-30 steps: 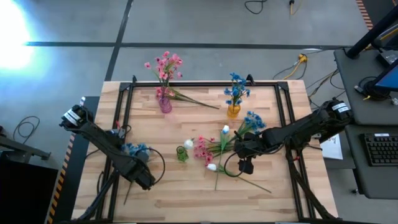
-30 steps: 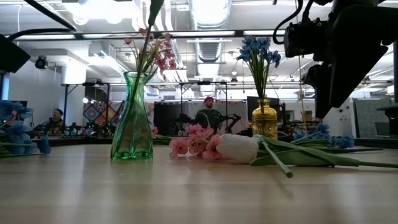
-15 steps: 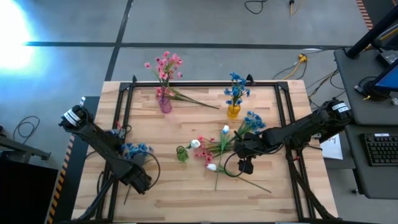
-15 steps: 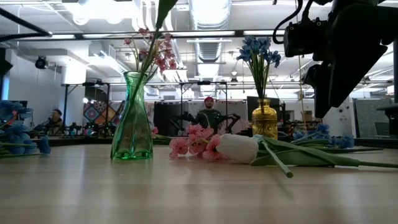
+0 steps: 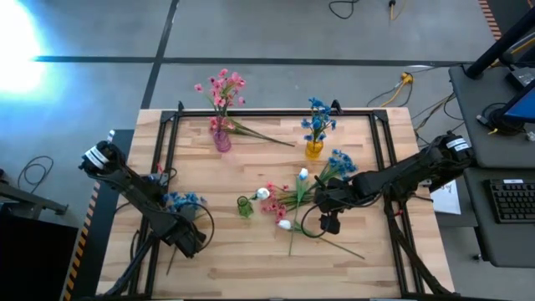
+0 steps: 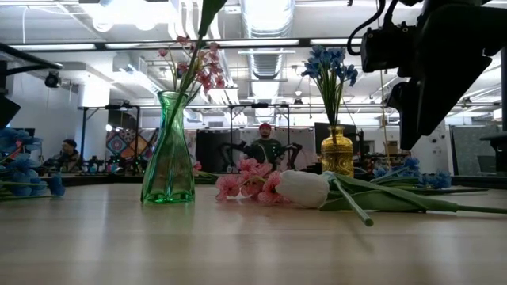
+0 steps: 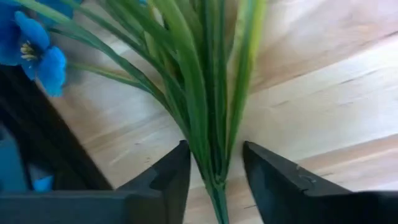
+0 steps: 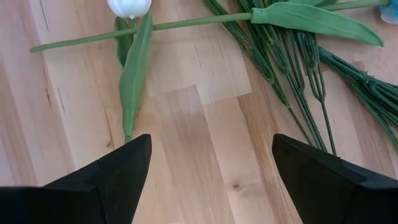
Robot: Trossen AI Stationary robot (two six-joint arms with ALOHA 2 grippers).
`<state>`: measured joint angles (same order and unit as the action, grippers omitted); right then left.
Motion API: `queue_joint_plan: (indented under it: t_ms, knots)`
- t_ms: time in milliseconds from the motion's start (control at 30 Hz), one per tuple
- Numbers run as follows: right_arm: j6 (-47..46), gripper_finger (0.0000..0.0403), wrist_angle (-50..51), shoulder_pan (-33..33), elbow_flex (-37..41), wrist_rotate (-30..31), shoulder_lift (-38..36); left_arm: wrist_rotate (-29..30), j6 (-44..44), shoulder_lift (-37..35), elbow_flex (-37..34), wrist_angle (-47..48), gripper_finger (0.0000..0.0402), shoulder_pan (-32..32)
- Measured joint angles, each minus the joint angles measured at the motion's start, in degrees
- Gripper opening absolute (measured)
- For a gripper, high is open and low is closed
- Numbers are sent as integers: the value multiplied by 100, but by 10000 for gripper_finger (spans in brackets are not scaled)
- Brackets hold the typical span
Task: Sort flowers into vase by color
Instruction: Put the left blue flowers into the yellow vase
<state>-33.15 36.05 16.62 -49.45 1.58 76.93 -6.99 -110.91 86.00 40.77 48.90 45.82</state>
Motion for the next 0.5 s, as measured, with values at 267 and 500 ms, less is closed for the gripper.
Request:
queue_joint_plan:
  t_ms: [267, 500]
  knots:
    - [6, 325, -105, 0, 0, 2, 0, 18, 0, 2, -12, -93, 36, 0]
    - [15, 325, -107, 0, 0, 4, 0, 14, 0, 7, -20, -52, 5, 0]
